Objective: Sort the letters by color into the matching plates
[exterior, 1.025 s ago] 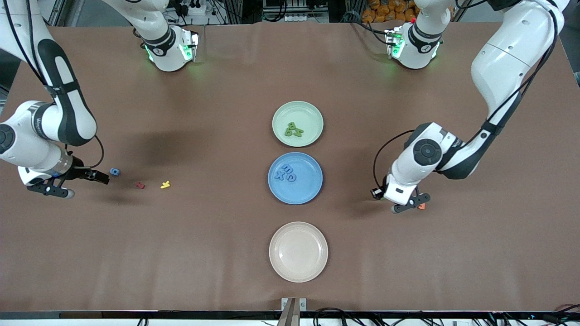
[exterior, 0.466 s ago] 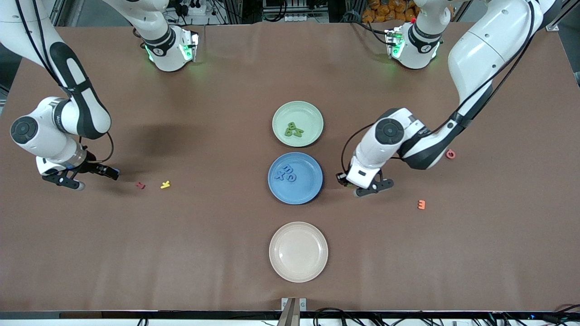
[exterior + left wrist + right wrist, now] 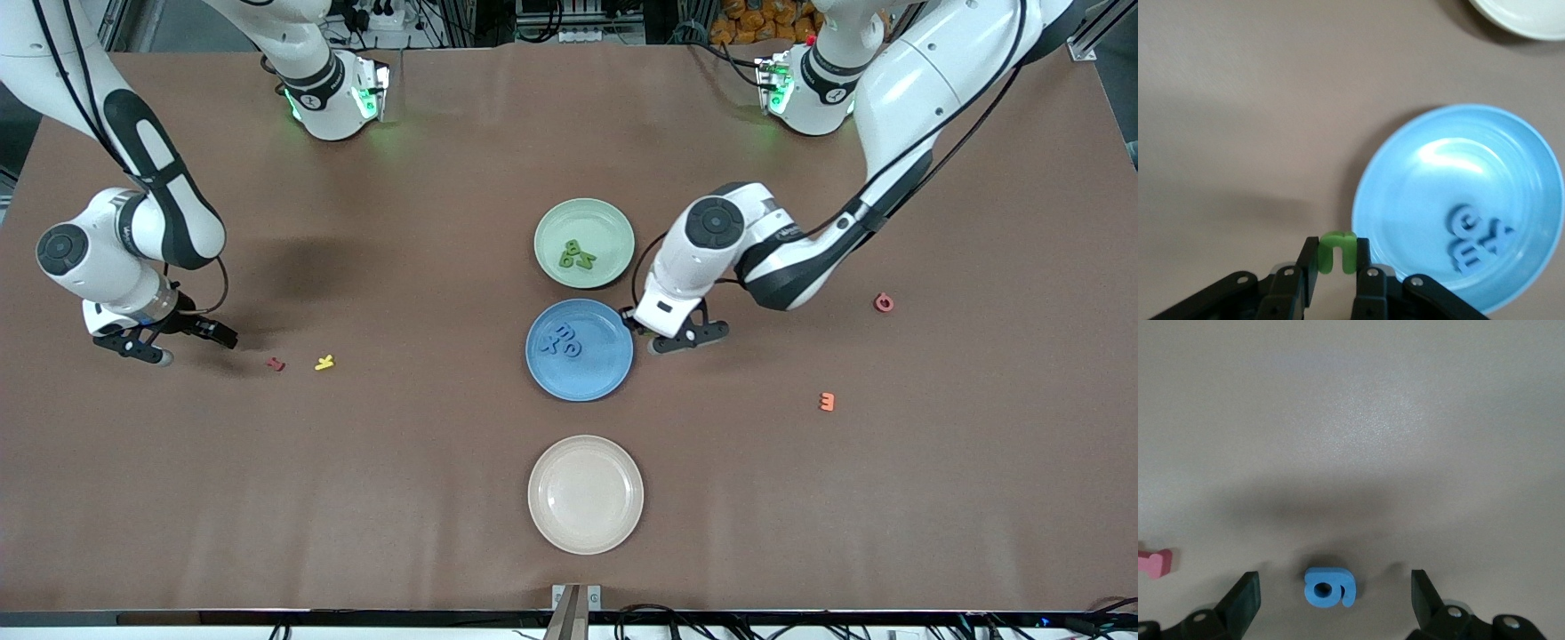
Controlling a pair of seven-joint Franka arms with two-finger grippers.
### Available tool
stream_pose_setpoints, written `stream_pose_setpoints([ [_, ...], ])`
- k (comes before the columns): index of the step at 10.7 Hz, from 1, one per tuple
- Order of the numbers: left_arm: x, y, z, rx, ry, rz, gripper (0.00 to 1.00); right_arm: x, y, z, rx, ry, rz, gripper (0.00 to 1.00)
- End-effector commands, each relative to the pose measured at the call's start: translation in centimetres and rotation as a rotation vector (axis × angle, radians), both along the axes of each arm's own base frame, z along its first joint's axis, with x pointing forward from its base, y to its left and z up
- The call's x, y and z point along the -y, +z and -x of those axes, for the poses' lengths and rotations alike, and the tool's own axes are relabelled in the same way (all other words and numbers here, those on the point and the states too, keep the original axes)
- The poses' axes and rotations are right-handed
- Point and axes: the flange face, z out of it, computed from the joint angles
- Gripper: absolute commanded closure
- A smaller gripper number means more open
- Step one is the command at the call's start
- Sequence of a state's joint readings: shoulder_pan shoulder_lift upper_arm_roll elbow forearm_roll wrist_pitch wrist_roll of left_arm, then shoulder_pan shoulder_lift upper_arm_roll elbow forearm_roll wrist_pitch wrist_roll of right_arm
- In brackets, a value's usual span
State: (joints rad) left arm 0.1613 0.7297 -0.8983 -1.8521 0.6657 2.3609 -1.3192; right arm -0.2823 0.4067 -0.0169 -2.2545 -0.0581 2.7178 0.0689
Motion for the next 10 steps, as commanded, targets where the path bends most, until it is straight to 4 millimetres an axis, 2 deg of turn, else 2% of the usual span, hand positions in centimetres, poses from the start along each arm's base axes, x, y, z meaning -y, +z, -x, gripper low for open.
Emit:
stream_pose_setpoints([
  [1,1.6,1.2,1.4,0.014,0.013,-0.014,1.00,0.2,-1.0,0.3,0.025,-0.015,-0.001,0.00],
  [3,4.6,1.0,4.0,0.003,0.011,-0.011,1.00,0.2,-1.2,0.4,0.020,-0.013,-0.002,0.10],
  [5,7.1,0.7,7.5,-0.030,0.003,-0.082,1.00,0.2,-1.3,0.5,0.020,-0.003,-0.002,0.27],
  [6,8.8,1.1,9.3,-0.036,0.016,-0.079,1.00,0.1,-1.3,0.4,0.020,0.000,-0.001,0.34],
  [8,11.6,0.9,13.1,-0.047,0.007,-0.100,1.00,0.0,-1.8,0.8,0.009,0.002,-0.004,0.43],
  [10,13.5,0.3,16.5,-0.059,-0.017,-0.137,1.00,0.0,-1.9,0.9,0.005,0.002,-0.006,0.53],
])
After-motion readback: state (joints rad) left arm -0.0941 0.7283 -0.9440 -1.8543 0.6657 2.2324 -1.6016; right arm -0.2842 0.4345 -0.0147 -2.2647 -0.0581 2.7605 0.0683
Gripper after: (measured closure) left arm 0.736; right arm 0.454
